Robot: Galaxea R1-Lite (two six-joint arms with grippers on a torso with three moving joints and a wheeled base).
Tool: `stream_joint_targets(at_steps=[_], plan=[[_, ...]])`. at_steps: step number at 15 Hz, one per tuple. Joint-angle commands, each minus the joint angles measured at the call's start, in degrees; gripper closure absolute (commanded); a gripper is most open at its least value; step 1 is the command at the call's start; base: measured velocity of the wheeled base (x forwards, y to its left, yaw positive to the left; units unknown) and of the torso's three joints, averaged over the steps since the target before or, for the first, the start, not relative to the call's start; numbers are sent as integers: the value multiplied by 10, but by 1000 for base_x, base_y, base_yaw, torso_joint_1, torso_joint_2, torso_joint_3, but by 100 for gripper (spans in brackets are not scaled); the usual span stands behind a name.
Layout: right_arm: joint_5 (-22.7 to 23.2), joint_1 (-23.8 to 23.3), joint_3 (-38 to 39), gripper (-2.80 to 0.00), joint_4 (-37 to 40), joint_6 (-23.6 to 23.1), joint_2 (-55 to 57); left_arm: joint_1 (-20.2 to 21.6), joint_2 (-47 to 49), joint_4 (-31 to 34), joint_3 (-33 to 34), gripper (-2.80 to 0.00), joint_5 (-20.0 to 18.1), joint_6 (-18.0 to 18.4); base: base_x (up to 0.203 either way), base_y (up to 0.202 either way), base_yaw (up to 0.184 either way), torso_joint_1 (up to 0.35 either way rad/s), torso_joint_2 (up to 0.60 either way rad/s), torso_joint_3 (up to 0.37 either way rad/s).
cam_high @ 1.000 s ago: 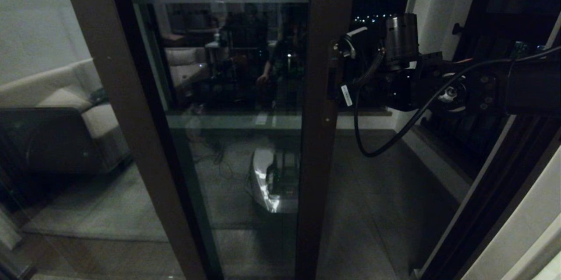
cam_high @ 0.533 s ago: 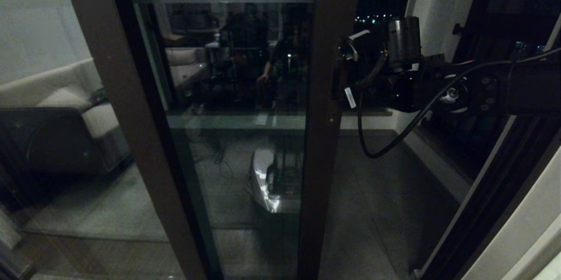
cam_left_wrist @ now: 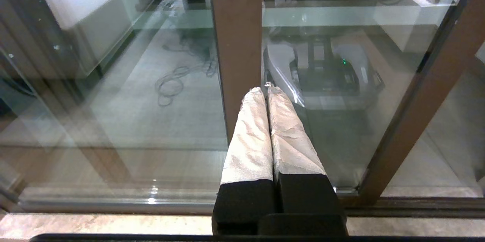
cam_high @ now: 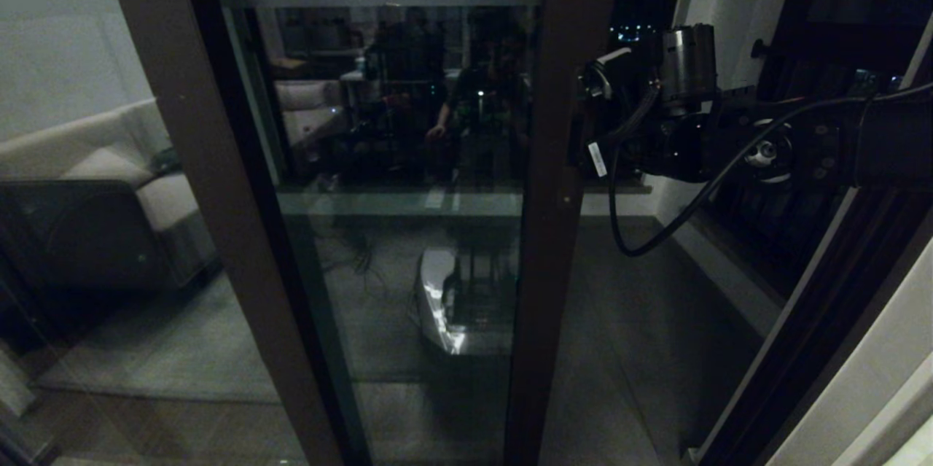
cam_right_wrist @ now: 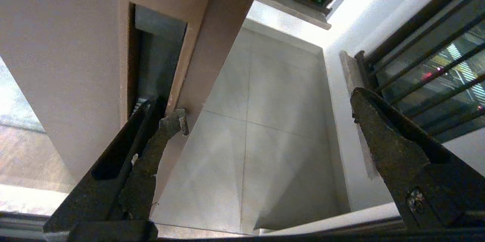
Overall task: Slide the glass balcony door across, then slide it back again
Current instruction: Close the slid door
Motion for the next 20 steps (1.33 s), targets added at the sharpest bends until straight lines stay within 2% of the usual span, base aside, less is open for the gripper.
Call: stream_joint_targets(at_steps=[1, 20], plan=[[-2, -9, -1, -280, -3, 0, 1, 0, 0, 0, 0, 0, 0, 0, 0, 0, 0, 0, 0, 0], [-1, -73, 8, -280, -3, -1, 0, 0, 0, 0, 0, 0, 0, 0, 0, 0, 0, 0, 0, 0]])
